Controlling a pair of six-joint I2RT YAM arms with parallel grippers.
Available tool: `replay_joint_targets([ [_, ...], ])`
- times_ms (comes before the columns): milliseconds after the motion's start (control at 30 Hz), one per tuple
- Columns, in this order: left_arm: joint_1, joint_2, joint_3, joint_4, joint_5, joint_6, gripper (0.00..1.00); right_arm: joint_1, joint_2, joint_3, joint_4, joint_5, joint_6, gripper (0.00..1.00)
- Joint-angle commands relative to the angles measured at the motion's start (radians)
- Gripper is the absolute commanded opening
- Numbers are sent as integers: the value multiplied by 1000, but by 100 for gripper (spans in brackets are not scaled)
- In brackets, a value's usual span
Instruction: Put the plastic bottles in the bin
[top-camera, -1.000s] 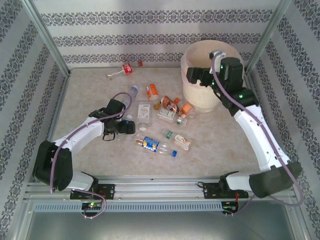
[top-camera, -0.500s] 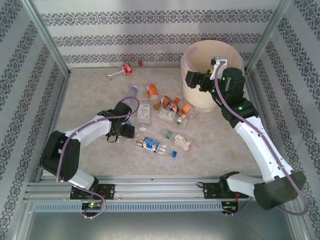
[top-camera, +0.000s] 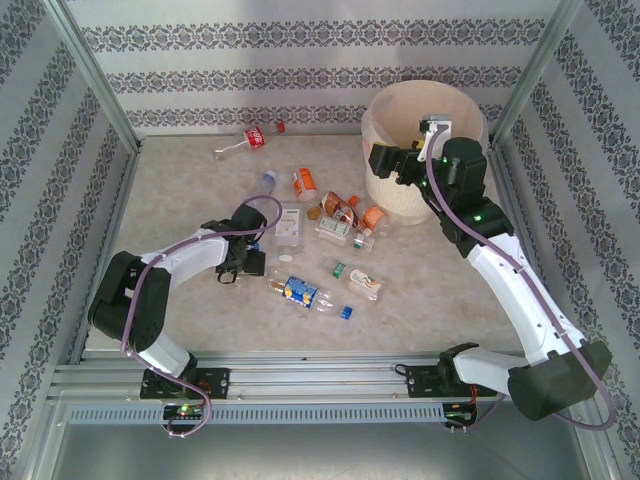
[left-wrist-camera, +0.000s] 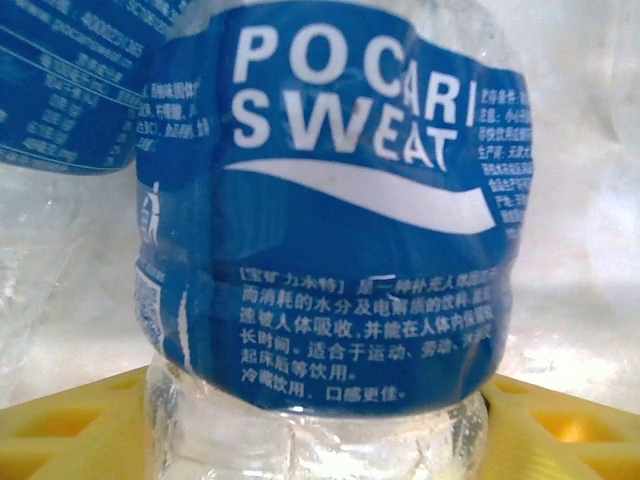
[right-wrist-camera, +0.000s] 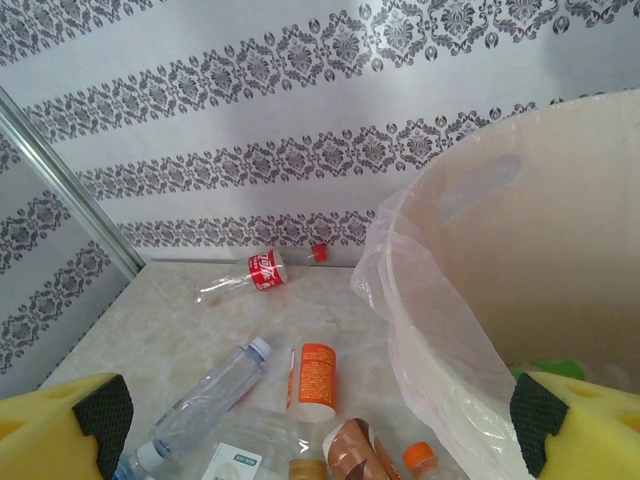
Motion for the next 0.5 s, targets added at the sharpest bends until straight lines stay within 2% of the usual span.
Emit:
replay_joint_targets([
  [0,-13,-19,26,18,-26,-24,66,14,-17,-22,38,-3,-14,98],
  [233,-12,-103,48,19,-17,-32,59,22,-21,-55,52,5,-18,98],
  [467,-16,-181,93,16,64,-24,53,29,-22,-59,63,2,43,98],
])
